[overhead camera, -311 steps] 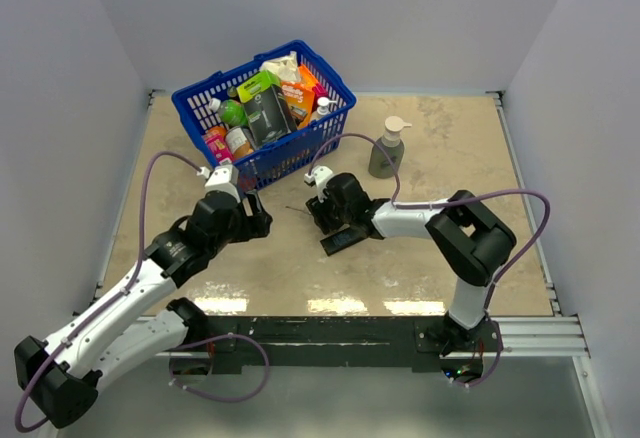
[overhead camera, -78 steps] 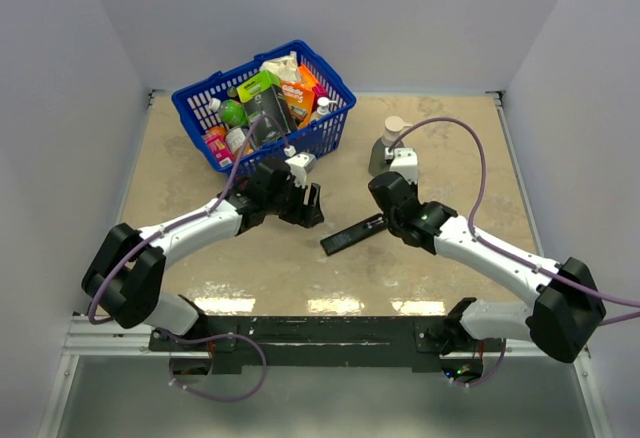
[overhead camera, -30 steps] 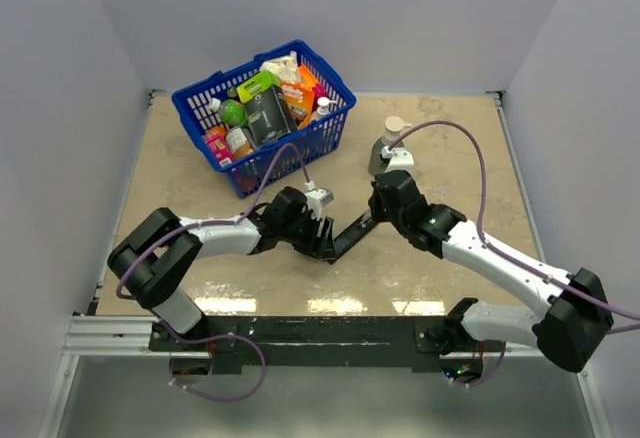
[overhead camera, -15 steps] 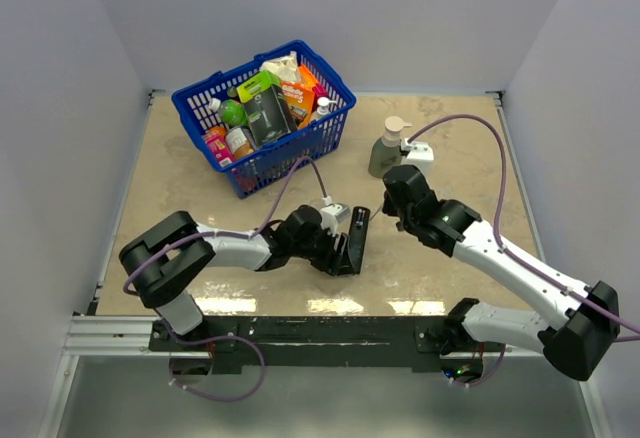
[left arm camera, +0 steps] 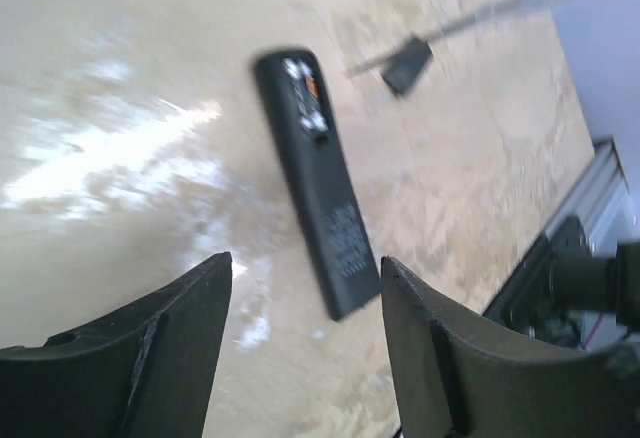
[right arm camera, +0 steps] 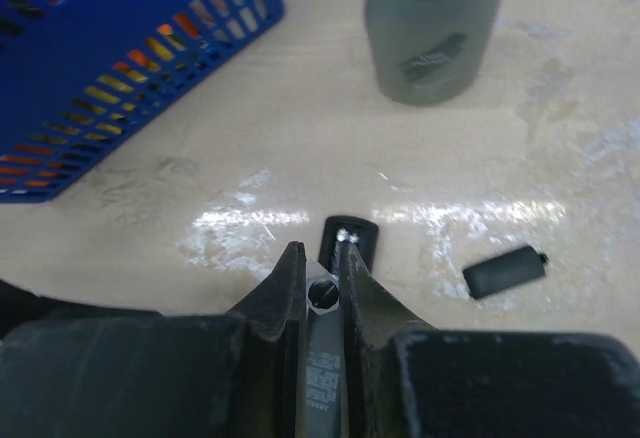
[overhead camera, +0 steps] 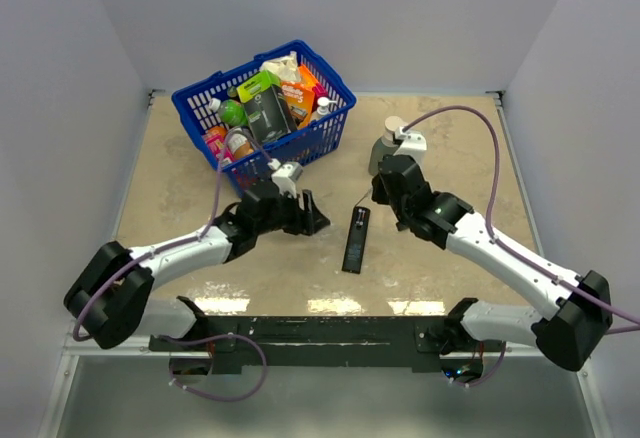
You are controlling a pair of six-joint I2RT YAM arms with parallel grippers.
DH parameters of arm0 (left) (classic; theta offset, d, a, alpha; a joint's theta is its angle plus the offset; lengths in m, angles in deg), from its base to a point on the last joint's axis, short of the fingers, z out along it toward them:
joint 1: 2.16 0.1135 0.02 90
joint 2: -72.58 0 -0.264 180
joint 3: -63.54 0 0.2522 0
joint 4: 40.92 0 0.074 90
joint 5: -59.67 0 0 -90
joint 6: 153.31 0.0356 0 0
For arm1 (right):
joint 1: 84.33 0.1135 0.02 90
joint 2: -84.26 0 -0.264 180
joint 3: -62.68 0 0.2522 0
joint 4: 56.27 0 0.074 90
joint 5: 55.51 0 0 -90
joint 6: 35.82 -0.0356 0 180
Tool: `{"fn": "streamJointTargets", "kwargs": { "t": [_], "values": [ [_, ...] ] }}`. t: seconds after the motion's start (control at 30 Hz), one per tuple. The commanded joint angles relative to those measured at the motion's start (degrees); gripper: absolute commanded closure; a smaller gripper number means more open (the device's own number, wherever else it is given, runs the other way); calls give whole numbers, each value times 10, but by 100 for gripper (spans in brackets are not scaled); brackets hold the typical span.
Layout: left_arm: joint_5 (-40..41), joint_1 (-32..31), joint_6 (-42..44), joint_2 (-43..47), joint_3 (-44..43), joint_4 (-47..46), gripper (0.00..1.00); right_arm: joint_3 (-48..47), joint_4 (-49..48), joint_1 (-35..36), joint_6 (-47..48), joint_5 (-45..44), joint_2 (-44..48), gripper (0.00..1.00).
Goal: Unload the batteries from the remote control
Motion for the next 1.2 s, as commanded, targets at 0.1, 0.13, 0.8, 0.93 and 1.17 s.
{"fn": "streamJointTargets", "kwargs": {
  "t": [0.1, 0.13, 0.8, 0.93, 1.17],
  "values": [
    [-27, 77, 51, 51, -25, 74, 34, 83, -249, 1, 279, 135, 50, 100],
    [-29, 78, 55, 56, -27, 81, 34, 89, -263, 1, 303, 142, 54, 100],
    [-85, 88, 49, 85, -6, 92, 34, 42, -120, -88, 736, 457, 24, 100],
    [-95, 88, 48, 88, 4, 76, 34, 58, -113, -112, 765, 539, 39, 100],
    [-124, 88, 44, 81, 17, 56, 34, 54, -69, -188, 838, 690, 13, 100]
  ]
}}
